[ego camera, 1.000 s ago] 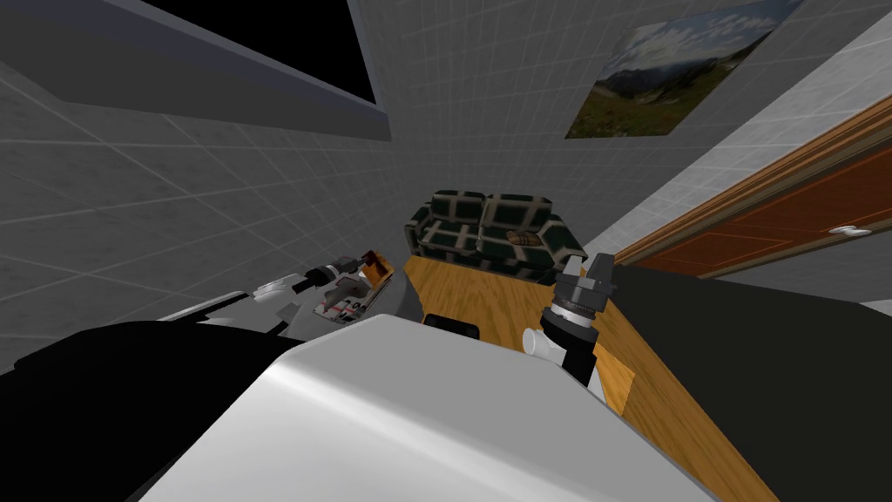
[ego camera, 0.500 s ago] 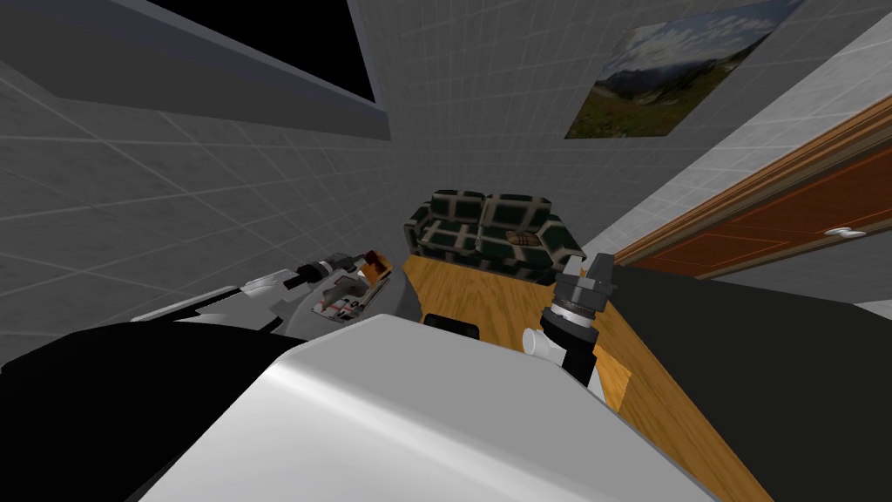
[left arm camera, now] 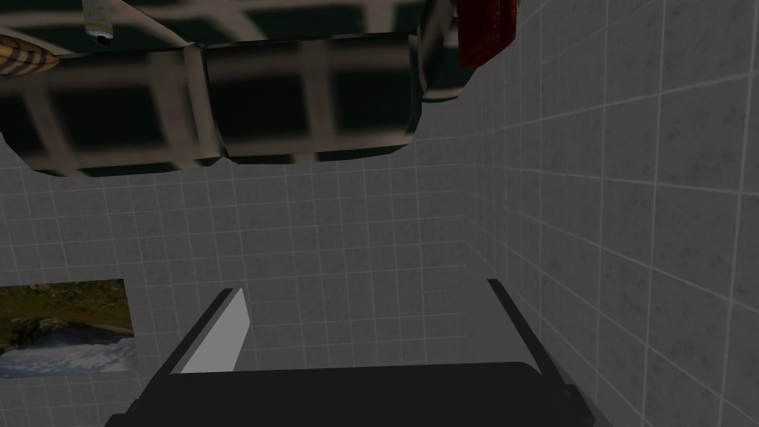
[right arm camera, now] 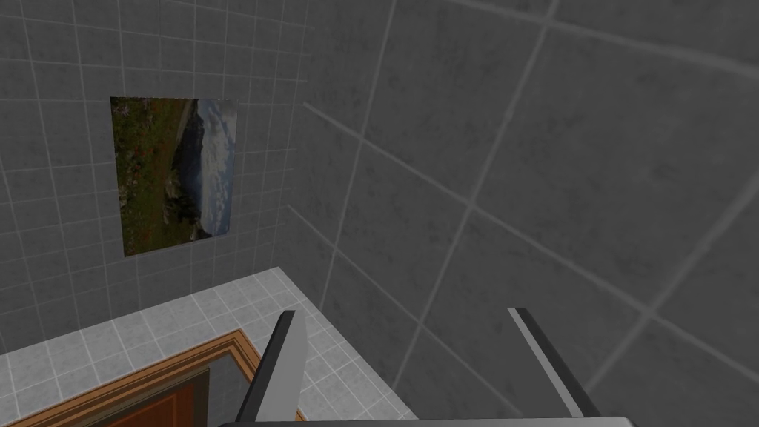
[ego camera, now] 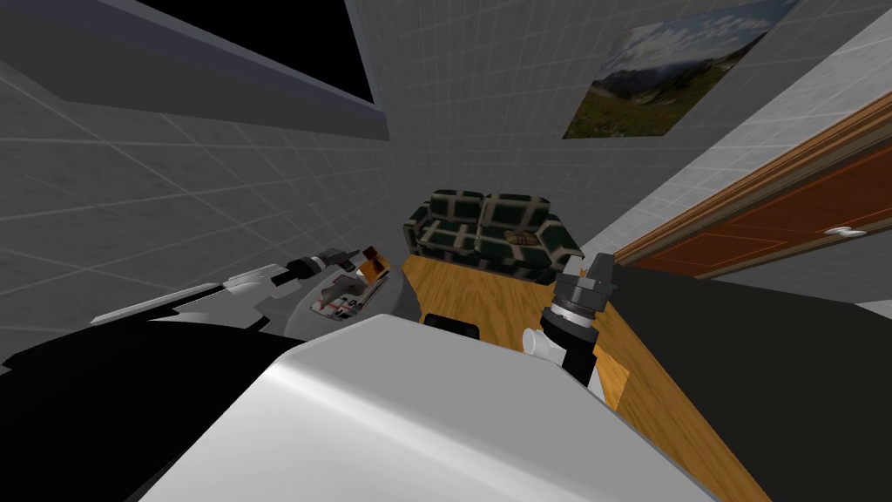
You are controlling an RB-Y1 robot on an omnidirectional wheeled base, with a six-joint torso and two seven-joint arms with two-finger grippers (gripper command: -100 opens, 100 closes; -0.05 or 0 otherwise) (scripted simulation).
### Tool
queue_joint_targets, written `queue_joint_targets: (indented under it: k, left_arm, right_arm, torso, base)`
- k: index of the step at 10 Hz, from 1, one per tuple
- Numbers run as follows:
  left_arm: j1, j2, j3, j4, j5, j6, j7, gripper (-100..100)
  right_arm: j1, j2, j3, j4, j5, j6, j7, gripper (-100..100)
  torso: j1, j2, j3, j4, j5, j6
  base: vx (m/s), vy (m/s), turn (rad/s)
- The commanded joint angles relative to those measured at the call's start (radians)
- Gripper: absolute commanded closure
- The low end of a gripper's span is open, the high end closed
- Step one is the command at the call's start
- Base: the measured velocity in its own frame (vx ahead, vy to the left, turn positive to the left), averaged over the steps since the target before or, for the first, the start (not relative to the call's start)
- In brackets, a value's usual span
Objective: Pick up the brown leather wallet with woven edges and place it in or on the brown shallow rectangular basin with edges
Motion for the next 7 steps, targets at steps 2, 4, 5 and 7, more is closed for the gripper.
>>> queue_joint_targets:
  k: [2,4,5,7]
  left_arm:
    - [0.0,0.002,0.0,0.0,0.0,-0.001,0.003,0]
    - [0.0,0.002,0.0,0.0,0.0,-0.001,0.002,0]
    - [0.0,0.002,0.0,0.0,0.0,-0.001,0.002,0]
    - [0.0,0.002,0.0,0.0,0.0,-0.001,0.002,0]
  right_arm:
    - [0.0,0.0,0.0,0.0,0.0,0.0,0.0,0]
    - [0.0,0.0,0.0,0.0,0.0,0.0,0.0,0]
    - [0.0,0.0,0.0,0.0,0.0,0.0,0.0,0]
    - [0.0,0.0,0.0,0.0,0.0,0.0,0.0,0]
  torso:
    - [0.001,0.0,0.0,0.0,0.0,0.0]
    - [0.002,-0.001,0.0,0.0,0.001,0.0]
    - [0.002,-0.001,0.0,0.0,0.001,0.0]
    - [0.002,-0.001,0.0,0.0,0.001,0.0]
  base:
    - [-0.003,-0.008,0.002]
    - [0.0,0.0,0.0]
    - [0.0,0.0,0.0]
    - [0.0,0.0,0.0]
